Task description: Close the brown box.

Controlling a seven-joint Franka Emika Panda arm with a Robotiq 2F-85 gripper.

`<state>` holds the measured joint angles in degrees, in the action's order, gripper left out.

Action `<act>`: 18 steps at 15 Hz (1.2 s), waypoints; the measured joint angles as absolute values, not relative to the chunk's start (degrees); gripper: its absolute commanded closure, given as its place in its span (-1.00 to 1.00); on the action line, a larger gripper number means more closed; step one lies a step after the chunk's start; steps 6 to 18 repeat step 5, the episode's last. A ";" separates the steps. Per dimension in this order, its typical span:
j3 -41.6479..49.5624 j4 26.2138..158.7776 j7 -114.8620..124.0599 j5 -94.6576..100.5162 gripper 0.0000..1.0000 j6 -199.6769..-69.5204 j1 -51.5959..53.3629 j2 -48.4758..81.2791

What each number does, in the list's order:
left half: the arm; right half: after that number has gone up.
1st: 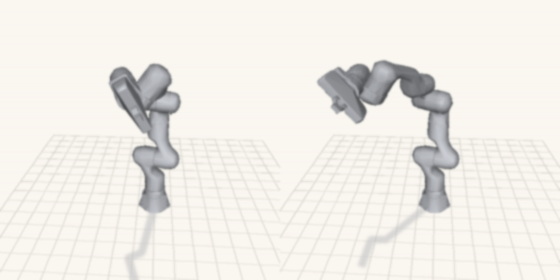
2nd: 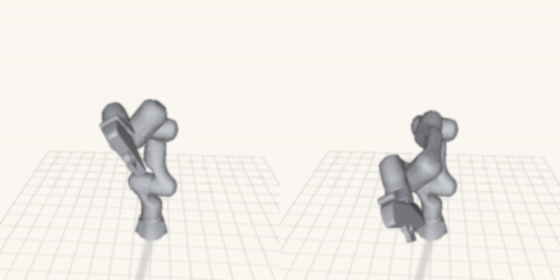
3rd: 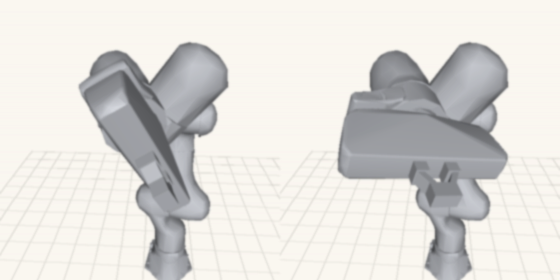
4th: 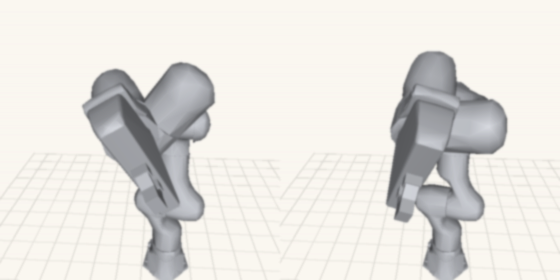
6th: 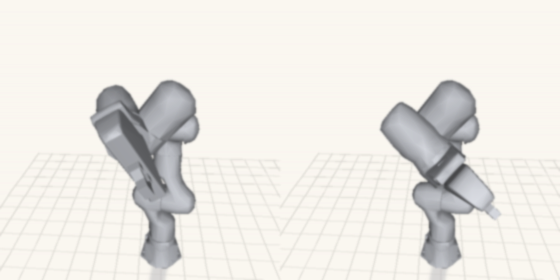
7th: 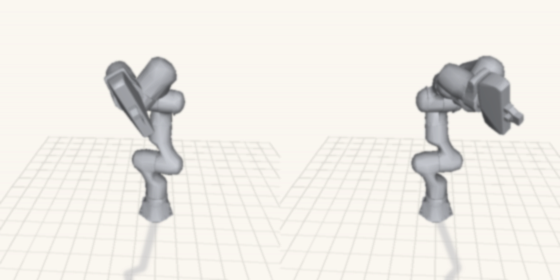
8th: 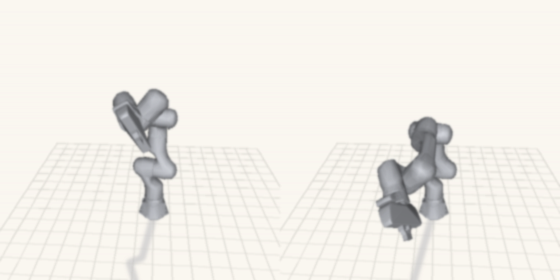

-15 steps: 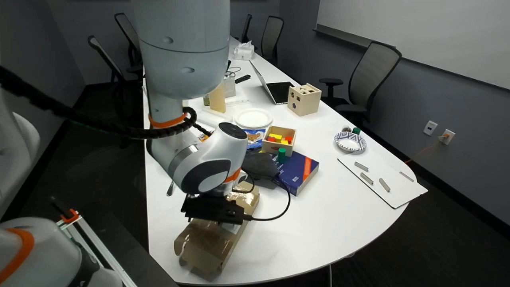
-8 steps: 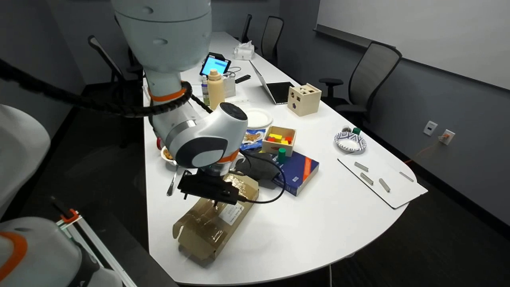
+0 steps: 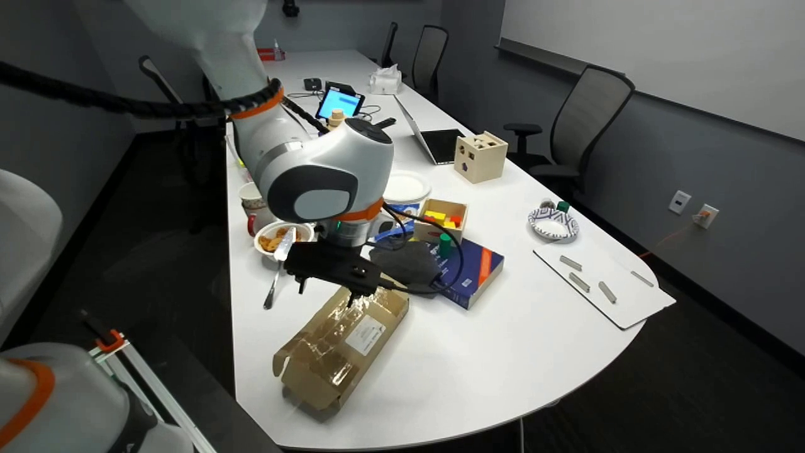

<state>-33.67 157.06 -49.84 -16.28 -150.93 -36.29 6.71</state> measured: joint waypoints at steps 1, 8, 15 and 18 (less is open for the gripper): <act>-30.46 156.92 -49.75 -16.33 -1.00 -149.34 -32.84 5.00; -16.18 157.03 -48.54 -14.97 -1.00 -144.53 -18.62 0.00; -16.18 157.03 -48.54 -14.97 -1.00 -144.53 -18.62 0.00; -16.18 157.03 -48.54 -14.97 -1.00 -144.53 -18.62 0.00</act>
